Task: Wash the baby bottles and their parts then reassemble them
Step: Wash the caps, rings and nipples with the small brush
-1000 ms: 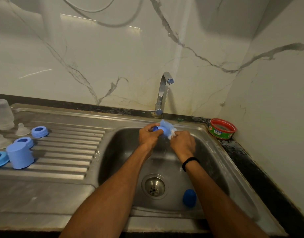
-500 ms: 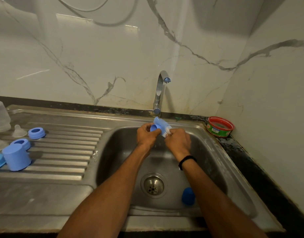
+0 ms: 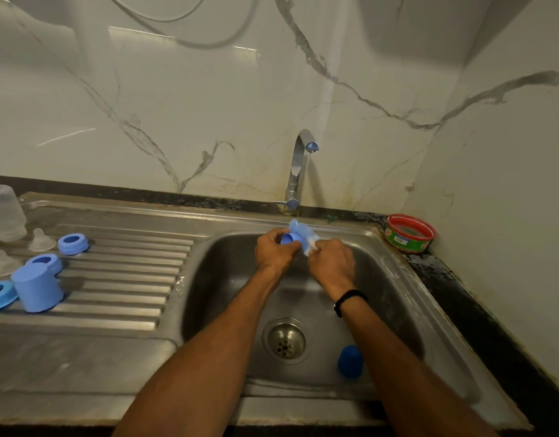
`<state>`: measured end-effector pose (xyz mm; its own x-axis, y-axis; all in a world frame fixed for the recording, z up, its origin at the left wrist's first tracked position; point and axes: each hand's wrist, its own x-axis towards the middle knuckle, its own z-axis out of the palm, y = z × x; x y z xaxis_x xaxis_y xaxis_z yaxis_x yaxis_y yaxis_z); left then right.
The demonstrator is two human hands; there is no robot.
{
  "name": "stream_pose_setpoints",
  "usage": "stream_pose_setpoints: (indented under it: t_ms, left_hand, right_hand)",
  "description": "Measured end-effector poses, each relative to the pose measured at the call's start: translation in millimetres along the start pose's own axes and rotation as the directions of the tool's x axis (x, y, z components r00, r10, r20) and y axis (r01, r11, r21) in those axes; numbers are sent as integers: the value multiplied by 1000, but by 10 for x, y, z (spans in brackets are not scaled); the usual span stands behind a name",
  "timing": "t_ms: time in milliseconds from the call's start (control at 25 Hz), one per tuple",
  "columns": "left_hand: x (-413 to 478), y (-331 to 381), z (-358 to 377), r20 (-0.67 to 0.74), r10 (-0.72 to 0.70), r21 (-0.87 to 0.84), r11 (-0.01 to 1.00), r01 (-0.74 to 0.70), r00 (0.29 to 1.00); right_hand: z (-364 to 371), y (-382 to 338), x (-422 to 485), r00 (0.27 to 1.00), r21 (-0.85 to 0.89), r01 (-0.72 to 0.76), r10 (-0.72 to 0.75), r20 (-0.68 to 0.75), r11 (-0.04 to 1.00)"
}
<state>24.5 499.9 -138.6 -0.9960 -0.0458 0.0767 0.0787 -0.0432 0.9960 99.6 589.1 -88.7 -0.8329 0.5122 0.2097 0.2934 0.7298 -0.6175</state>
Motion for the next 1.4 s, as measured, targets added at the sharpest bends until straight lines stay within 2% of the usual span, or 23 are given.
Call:
stream_pose_setpoints:
  t_ms: [280,640,920,1040,1400]
  left_hand:
    - [11,19,35,-27,-50,-131,990,46,998]
    - [32,0,4,-11,-12,-17,1000,12,1000]
    - [15,11,-20,-1,-26,-73,997,26,1000]
    - [-8,18,-10,9,-6,-35,999,6,1000]
    - [-5,64,13,-7,-1,-90,996,1,1000]
  right_hand:
    - [-1,-39,-15,999,-28,0,-2,-49,1000]
    - [-33,-21,-26,1000,-14,7,-7,-9,1000]
    - [-37,-56,-17,999,19,32,-32,14,999]
    - [-62,-23,-22,1000,18,1,-1,2,1000]
    - [-42,-44,-35,999,28,31,-30,-31,999]
